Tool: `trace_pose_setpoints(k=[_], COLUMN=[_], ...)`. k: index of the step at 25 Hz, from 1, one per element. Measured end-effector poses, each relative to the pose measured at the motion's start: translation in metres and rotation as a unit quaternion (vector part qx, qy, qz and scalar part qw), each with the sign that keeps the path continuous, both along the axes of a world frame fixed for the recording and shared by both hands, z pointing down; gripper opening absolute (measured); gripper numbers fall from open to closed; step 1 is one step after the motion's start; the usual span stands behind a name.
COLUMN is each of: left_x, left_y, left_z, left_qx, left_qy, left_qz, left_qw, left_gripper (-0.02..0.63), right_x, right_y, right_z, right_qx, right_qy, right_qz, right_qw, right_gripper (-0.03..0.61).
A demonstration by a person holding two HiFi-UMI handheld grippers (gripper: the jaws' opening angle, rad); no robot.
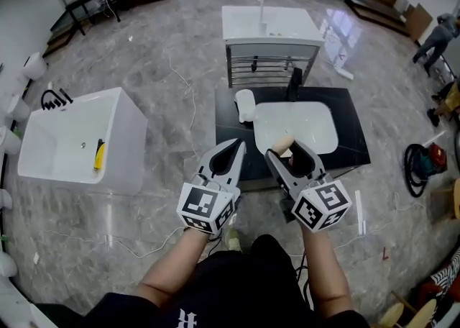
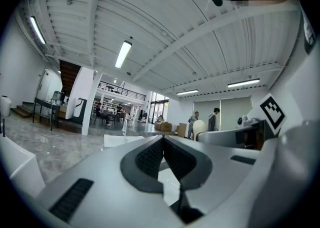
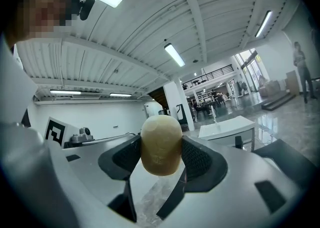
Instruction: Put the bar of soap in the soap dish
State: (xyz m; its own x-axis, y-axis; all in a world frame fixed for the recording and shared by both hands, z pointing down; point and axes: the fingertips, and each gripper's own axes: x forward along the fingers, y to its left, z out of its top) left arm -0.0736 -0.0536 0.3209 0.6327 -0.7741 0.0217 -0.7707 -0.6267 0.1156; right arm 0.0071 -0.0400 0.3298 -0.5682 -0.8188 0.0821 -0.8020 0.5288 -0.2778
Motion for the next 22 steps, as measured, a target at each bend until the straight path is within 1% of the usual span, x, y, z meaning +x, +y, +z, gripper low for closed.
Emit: trace_pose_setpoints(k=[4, 8, 16, 22], left_x=[0.006, 0.012, 0.026, 0.03], left_y=[-0.026, -0.062, -0.146, -0.197], left_z=[0.009, 0.02, 0.028, 0.049], left_qx=[-0.004, -0.004, -0.006, -0.012], left_qy=[-0.001, 0.0, -0.007, -0.016], left_qz=[0.003, -0.005, -0.041, -0.075], left_qw=[1.0, 1.0, 0.9991, 0.997], left_gripper=[0.008, 0.008, 0.008, 0.008], right_x=[0.001, 0.007, 0.018, 0.019], right_y=[-0.031, -0.072, -0.166, -0.223], right_z=[0.007, 0.021, 0.042, 0.078], right_qx=[-0.007, -0.016, -0.037, -0.069], right_qy=[-0.002, -0.005, 0.0, 0.001], right_qz=[-0.001, -0.009, -0.043, -0.067], right_qw=[1.0, 1.0, 0.998, 0.995], right_gripper=[0.258, 0.258, 0.258, 0.258])
